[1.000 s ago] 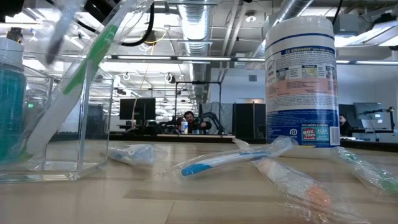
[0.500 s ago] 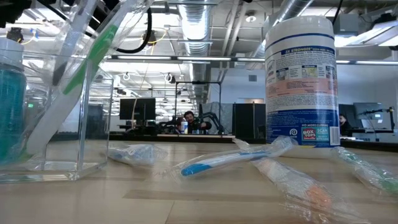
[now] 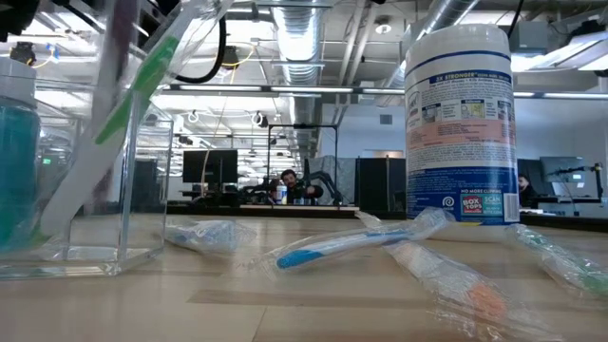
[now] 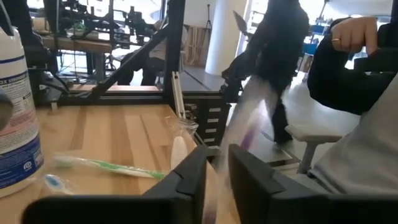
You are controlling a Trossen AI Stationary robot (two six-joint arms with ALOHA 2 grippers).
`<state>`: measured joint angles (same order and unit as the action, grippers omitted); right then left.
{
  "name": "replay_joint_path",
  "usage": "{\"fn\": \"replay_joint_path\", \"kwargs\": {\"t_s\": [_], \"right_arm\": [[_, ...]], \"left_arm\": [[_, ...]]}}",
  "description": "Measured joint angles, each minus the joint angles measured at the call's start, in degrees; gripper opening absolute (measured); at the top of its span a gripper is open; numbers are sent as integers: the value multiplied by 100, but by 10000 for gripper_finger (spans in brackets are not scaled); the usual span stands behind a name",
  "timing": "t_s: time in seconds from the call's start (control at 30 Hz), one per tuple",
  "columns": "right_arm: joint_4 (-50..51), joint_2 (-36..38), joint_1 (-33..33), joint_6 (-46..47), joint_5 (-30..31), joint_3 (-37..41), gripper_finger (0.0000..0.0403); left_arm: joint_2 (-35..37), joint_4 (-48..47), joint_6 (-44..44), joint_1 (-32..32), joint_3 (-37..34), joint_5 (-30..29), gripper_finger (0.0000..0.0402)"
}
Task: Pick & Place toothbrushing station
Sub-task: Put the purple toothbrush into the transparent organizer, then put the left blue toothbrush into the transparent organizer
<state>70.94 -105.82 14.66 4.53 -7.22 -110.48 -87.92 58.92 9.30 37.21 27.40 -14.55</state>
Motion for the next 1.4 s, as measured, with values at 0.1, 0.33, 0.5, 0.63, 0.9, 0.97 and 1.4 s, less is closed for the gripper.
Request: {"fn": "replay_joint_path", "kwargs": {"t_s": [0.1, 0.33, 0.5, 0.63, 0.9, 0.97, 1.4], "right_arm": [[0, 0, 0, -1, 0, 0, 122], [-2, 0, 0, 1, 0, 0, 122], [0, 0, 0, -1, 0, 0, 122], [-1, 0, 0, -6, 0, 0, 122], [0, 0, 0, 1, 0, 0, 122], [0, 0, 0, 1, 0, 0, 122], [2, 0, 0, 3, 0, 0, 122]], "left_arm": [[0, 0, 0, 0, 0, 0, 86], [0, 14, -2, -13, 0, -4, 112], [0, 39, -1, -109, 0, -24, 111], [0, 45, 0, -249, 0, -44, 108], [257, -14, 293, -538, -2, -44, 108], [396, -224, 321, -620, -2, -44, 108], [1500, -3091, 903, -1182, -2, -557, 108]]}}
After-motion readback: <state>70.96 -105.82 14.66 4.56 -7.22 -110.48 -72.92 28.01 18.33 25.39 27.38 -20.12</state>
